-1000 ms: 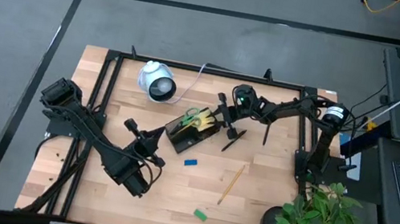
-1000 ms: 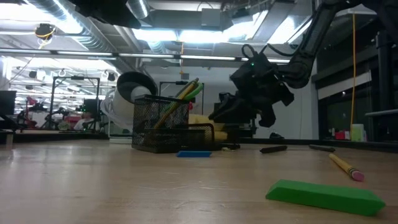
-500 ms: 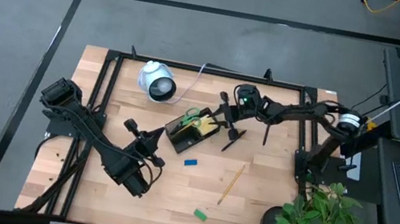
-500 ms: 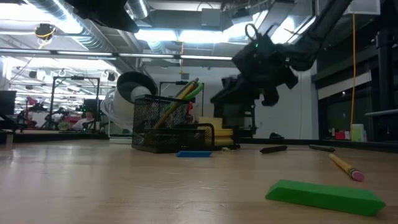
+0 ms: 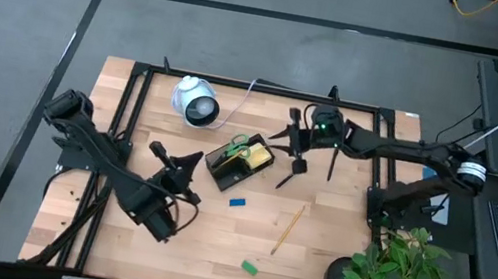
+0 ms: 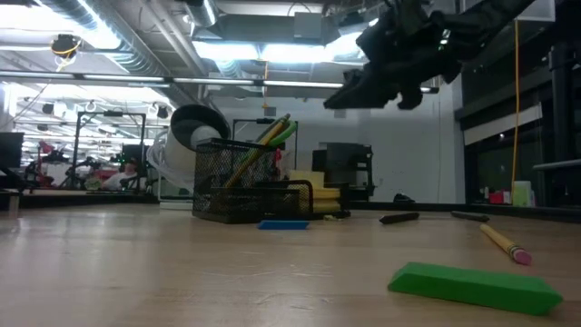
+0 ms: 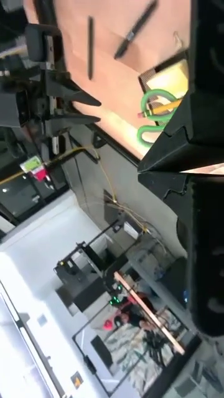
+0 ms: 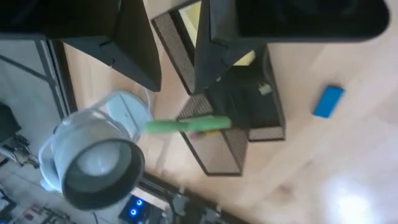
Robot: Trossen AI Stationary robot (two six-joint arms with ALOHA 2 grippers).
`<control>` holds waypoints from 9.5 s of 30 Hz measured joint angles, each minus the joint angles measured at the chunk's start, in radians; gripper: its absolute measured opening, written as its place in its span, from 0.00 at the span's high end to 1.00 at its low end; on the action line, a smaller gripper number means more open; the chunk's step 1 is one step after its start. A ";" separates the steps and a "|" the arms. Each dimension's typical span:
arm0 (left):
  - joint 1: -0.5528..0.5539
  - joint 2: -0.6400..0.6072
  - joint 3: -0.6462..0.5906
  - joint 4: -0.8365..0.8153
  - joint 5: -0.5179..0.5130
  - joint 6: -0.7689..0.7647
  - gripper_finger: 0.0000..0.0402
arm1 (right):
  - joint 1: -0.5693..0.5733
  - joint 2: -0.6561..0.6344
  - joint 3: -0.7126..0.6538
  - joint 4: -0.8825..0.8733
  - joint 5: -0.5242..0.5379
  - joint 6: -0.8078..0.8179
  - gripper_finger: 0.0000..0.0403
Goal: Pick and place office supplies into organizer
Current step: Put the black pen into the black desk organizer
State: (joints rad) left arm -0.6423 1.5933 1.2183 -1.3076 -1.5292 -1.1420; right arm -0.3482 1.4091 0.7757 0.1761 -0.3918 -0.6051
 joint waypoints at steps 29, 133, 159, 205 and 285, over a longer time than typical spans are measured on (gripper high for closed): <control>-0.209 0.040 -0.208 0.312 -0.040 -0.303 1.00 | 0.143 -0.039 0.000 0.010 0.097 0.078 0.76; 0.343 -0.727 -0.781 1.726 1.105 1.440 1.00 | -0.156 -0.113 -0.140 -0.881 0.494 1.316 0.76; 0.343 -0.727 -0.781 1.726 1.105 1.439 1.00 | -0.156 -0.113 -0.243 -0.704 0.567 1.487 0.76; 0.343 -0.726 -0.781 1.725 1.105 1.440 1.00 | -0.155 -0.001 -0.238 -0.664 0.572 1.277 0.91; 0.457 -0.618 -0.718 1.852 1.356 1.335 0.74 | 0.245 0.016 0.168 0.206 -0.297 0.544 0.93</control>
State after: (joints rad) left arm -0.1853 0.9753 0.5003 0.5439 -0.1734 0.1928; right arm -0.1035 1.4255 0.9436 0.3824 -0.6887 -0.0612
